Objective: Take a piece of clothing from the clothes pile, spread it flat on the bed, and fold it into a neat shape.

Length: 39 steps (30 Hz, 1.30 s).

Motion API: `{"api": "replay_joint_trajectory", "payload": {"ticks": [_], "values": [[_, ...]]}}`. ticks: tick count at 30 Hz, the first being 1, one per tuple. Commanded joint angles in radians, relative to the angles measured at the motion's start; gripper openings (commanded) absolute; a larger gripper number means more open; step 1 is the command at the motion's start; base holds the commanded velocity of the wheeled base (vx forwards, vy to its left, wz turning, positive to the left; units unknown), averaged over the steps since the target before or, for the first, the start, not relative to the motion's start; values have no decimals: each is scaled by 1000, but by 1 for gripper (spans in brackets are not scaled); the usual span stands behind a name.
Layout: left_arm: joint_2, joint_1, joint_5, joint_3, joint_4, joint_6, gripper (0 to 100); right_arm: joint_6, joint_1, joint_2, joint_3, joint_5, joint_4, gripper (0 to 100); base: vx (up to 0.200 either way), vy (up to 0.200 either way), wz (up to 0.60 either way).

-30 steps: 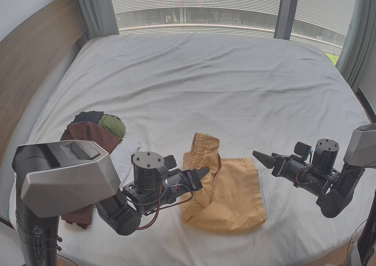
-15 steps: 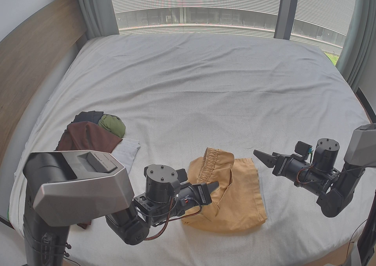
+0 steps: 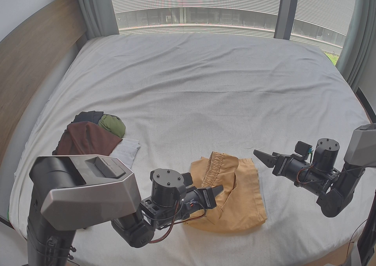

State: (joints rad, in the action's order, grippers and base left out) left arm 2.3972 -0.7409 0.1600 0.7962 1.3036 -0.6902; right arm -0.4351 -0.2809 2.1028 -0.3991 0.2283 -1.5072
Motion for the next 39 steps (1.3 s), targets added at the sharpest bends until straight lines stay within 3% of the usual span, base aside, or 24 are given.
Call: {"api": "replay_joint_trajectory", "payload": {"ticks": [1,15,16,30,39], "values": [[3,-5,0,6,0,0,0,-1,0,0,0,0,-1,100,0,0,0],[30,-18,3,32,-1,-3,0,-1,0,3,0,0,-2,100,0,0,0],[31,-18,3,32,-1,-3,100,-1,0,3,-1,0,-2,100,0,0,0],[39,-40,-2,15,29,-8,100,-1,5,5,0,2,-2,100,0,0,0],[25,60,-27,-66,117,3,100,-1,-8,10,10,2,-2,100,0,0,0]]}}
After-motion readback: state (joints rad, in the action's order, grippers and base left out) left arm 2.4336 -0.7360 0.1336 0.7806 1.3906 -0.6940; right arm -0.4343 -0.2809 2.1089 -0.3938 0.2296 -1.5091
